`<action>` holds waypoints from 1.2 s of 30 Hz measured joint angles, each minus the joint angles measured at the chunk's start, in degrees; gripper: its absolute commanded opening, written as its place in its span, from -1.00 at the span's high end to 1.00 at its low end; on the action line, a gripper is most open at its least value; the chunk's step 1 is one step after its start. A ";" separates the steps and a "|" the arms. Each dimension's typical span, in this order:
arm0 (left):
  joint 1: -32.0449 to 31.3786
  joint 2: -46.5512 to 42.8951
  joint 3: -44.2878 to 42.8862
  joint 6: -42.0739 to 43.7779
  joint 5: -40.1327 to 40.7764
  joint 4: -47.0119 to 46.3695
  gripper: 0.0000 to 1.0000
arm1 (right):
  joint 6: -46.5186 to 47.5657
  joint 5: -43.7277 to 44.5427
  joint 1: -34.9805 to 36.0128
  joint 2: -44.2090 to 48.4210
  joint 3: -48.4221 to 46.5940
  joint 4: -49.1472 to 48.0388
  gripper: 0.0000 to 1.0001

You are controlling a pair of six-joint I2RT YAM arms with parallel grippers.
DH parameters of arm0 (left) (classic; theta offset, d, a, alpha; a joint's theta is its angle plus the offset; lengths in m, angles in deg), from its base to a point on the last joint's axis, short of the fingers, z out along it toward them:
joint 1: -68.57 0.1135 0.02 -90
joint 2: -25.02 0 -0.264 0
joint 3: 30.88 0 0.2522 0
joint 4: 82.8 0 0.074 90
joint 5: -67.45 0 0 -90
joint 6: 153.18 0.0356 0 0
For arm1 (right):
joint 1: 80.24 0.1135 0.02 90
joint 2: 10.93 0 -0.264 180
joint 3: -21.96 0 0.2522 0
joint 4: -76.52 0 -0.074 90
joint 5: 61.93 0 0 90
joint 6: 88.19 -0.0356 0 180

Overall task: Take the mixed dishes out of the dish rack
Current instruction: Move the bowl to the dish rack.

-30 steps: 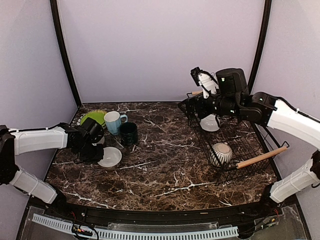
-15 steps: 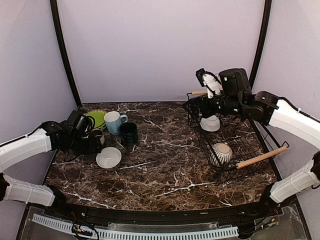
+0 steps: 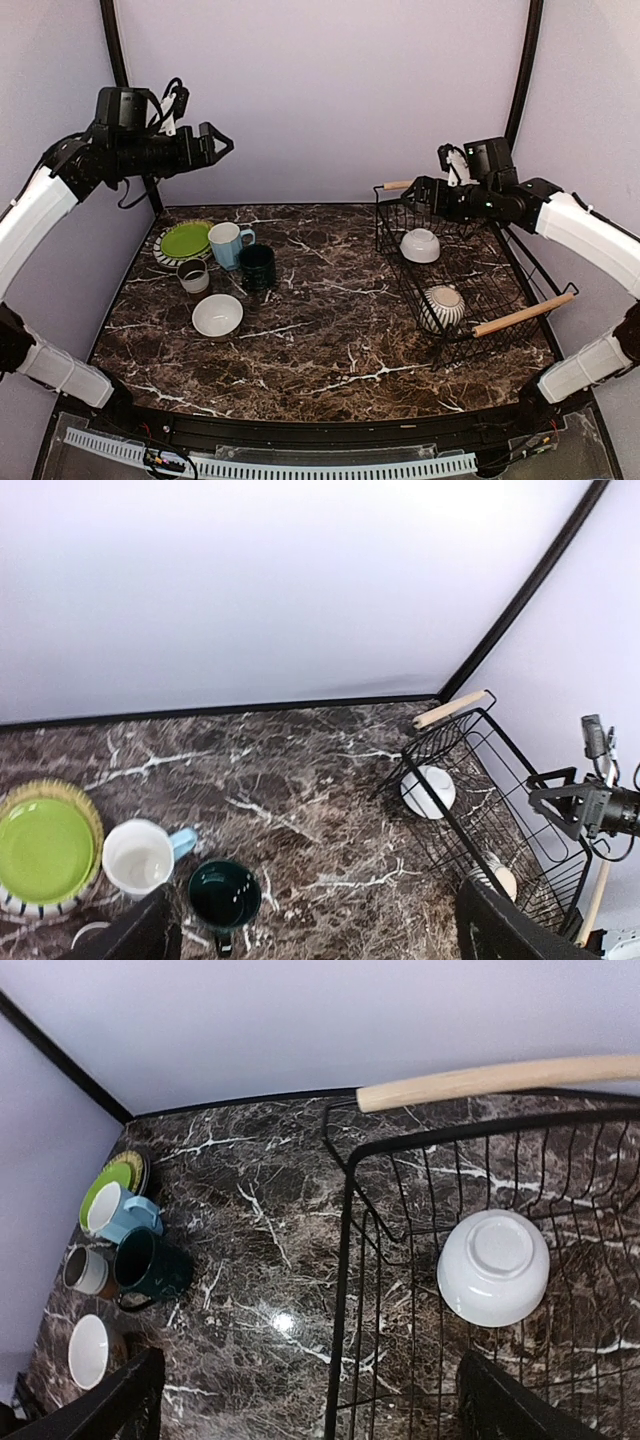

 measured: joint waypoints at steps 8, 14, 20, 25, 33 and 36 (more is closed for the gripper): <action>0.00 12.20 -3.50 7.23 -3.89 -4.11 -0.87 | -12.39 -8.72 -9.79 -2.38 4.44 -1.40 -0.97; 0.02 12.48 7.15 9.90 -2.86 -5.38 -0.85 | -19.08 -11.89 -13.07 -6.05 6.08 -4.79 -0.97; 0.02 12.44 8.26 10.10 -3.30 -7.04 -0.83 | -26.45 -12.63 -14.29 -11.96 8.61 -10.82 -0.97; 0.02 12.44 8.26 9.49 -5.79 -8.07 -0.82 | -32.96 -11.26 -14.88 -14.21 12.13 -15.89 -0.97; 0.02 12.44 8.26 8.52 -8.07 -8.24 -0.83 | -43.80 -8.11 -15.10 -17.14 15.02 -25.97 -0.97; 0.00 12.46 8.26 8.50 -8.22 -8.24 -0.82 | -46.73 -6.64 -15.08 -17.62 15.17 -26.67 -0.97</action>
